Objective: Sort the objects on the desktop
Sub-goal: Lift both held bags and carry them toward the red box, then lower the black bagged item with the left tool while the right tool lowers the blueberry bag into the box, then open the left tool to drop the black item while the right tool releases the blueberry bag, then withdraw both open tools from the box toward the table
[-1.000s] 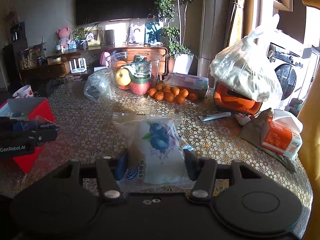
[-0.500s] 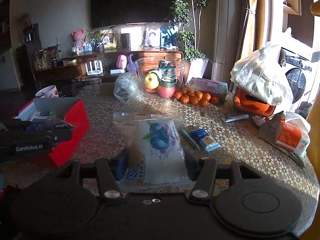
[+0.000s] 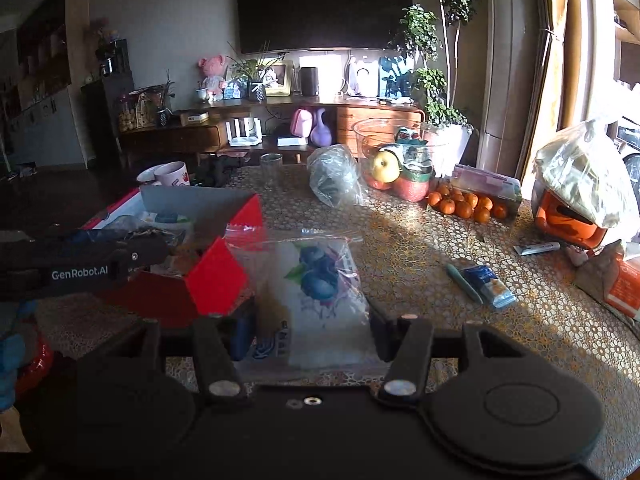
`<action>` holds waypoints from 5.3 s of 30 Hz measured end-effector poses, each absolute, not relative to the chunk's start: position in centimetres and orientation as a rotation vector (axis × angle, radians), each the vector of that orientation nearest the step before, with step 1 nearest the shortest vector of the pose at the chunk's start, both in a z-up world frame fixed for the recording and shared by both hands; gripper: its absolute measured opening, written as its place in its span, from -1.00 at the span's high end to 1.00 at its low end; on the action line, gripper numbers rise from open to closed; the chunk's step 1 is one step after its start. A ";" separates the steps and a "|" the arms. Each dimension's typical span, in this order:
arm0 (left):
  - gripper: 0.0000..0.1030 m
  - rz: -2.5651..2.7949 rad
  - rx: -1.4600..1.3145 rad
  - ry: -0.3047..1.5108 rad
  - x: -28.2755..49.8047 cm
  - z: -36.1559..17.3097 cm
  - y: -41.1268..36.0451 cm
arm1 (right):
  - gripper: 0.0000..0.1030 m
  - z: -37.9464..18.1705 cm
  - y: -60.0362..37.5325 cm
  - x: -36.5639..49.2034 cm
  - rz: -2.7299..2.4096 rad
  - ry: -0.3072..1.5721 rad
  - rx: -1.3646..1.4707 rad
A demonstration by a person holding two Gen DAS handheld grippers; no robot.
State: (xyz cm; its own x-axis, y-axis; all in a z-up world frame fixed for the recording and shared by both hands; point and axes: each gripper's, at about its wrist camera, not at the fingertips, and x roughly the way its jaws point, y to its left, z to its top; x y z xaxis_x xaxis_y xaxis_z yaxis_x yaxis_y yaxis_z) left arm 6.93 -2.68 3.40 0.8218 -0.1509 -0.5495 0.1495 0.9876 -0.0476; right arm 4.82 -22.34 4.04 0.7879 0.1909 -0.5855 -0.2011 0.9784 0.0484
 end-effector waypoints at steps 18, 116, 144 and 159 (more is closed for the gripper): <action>0.15 -0.005 -0.046 0.577 6.6 2.9 6.7 | -0.08 4.5 -12.5 7.5 0.397 0.620 -0.100; 0.09 0.031 0.119 1.079 27.3 -7.9 14.3 | -0.20 -5.3 0.9 27.4 0.494 0.868 -0.460; -0.46 0.088 -0.001 0.916 21.6 -3.0 13.0 | -0.49 0.6 -3.6 22.5 0.538 0.749 -0.355; -0.46 0.097 -0.063 0.811 15.6 -0.9 9.3 | -0.49 2.7 -8.5 17.8 0.519 0.710 -0.267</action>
State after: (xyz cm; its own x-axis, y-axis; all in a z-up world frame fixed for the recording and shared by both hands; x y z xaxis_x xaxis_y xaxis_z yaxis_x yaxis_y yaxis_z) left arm 15.62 9.26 -0.91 0.6844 0.0628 -0.7264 -0.1109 0.9937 -0.0186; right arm 17.85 -8.47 2.65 0.6394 0.3609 -0.6789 -0.5375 0.8412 -0.0591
